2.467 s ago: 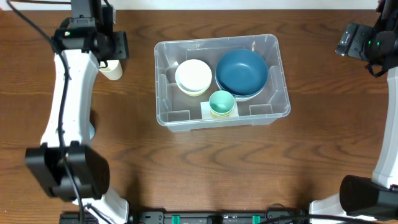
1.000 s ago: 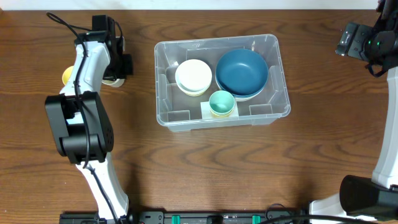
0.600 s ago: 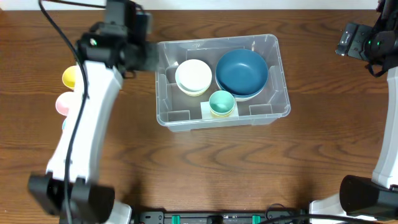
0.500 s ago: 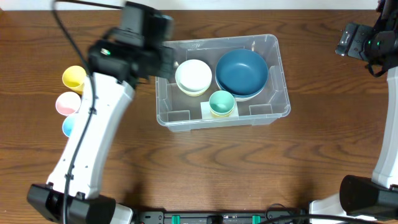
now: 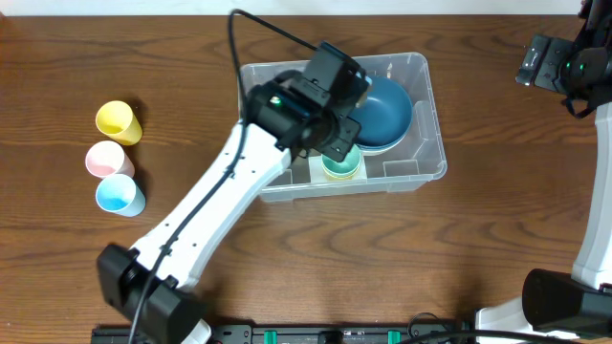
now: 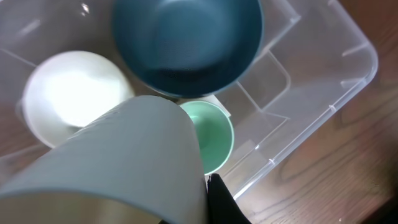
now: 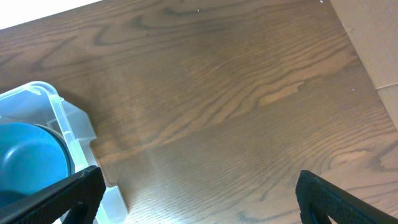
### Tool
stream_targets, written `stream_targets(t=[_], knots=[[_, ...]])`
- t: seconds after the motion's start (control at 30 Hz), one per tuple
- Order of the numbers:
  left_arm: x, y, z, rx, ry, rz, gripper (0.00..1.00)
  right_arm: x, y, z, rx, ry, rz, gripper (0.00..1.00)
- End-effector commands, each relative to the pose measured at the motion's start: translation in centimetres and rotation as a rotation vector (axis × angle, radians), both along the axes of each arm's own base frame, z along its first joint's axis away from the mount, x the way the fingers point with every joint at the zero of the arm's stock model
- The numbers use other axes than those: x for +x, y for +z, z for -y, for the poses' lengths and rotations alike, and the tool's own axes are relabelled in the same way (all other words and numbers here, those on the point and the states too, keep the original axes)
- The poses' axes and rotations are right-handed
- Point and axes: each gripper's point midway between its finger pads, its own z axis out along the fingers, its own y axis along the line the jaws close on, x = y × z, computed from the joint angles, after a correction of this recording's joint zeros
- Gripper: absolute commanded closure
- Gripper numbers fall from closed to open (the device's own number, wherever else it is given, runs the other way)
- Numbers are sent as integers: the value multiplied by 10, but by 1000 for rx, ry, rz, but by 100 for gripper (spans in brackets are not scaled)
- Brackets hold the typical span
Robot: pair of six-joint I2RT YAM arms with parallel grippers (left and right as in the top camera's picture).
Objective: Pack container
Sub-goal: 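Carry the white cup into the bin and stack it on the green cup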
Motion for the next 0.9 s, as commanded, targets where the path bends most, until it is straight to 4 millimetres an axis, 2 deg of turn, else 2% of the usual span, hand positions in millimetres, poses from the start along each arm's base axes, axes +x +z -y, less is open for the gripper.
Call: stream_targets(t=[0.0, 0.2, 0.4, 0.47, 0.5, 0.53, 0.73, 0.8, 0.87], knots=[[-7, -20, 9, 31, -12, -46, 94, -1, 1, 2, 0, -14, 3, 1], [-18, -38, 26, 59, -59, -77, 94, -1, 1, 2, 0, -14, 3, 1], [-23, -53, 30, 89, -74, -111, 93, -1, 1, 2, 0, -14, 3, 1], [-24, -57, 29, 99, -73, -123, 83, -1, 1, 2, 0, -14, 3, 1], [-25, -58, 29, 102, -73, -127, 73, -1, 1, 2, 0, -14, 3, 1], [-26, -58, 28, 105, -74, -130, 69, -1, 1, 2, 0, -14, 3, 1], [-23, -54, 23, 100, -57, -128, 67, -1, 1, 2, 0, -14, 3, 1], [-19, -46, 17, 84, -35, -115, 67, -1, 1, 2, 0, -14, 3, 1], [-13, -30, 8, 56, 2, -90, 67, -1, 1, 2, 0, -14, 3, 1]])
